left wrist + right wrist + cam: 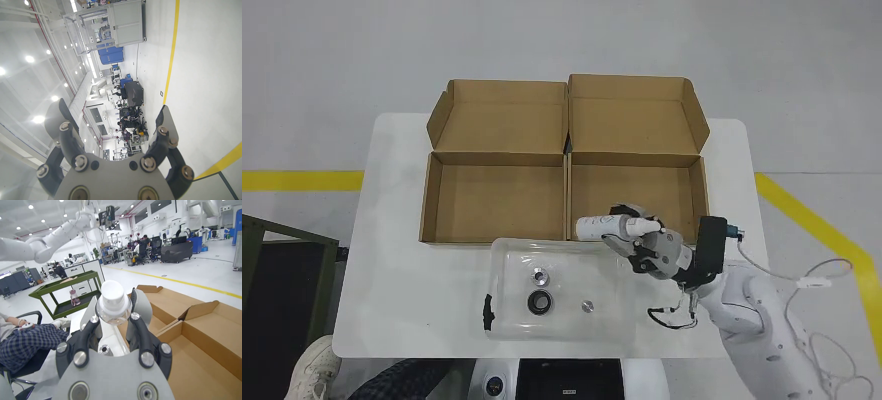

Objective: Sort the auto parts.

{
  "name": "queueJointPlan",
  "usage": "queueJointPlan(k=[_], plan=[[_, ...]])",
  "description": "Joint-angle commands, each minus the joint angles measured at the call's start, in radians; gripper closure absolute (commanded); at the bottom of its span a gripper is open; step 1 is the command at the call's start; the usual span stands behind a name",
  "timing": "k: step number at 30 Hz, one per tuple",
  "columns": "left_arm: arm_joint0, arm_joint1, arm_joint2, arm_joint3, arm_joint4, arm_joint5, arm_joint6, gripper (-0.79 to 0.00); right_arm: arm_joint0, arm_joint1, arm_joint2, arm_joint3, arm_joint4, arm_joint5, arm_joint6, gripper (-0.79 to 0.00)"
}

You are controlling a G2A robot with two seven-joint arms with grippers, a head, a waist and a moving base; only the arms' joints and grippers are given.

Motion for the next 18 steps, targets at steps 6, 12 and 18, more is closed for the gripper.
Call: queueJointPlan(k=[6, 12, 18], plan=[[0.0, 0.0, 0.0, 0.0, 0.0, 0.0, 0.0, -0.785, -0.014, 0.002, 0.071, 0.007, 0.092, -0.023, -0.07, 0.0], [0.0, 0.0, 0.0, 0.0, 0.0, 0.0, 0.0, -0.785, -0.055, 0.007, 0.137, 0.0, 0.135, -0.06, -0.102, 0.0], [0.0, 0.0, 0.0, 0.0, 0.0, 0.0, 0.0, -0.785, -0.056, 0.005, 0.137, 0.007, 0.166, -0.084, -0.102, 0.0]])
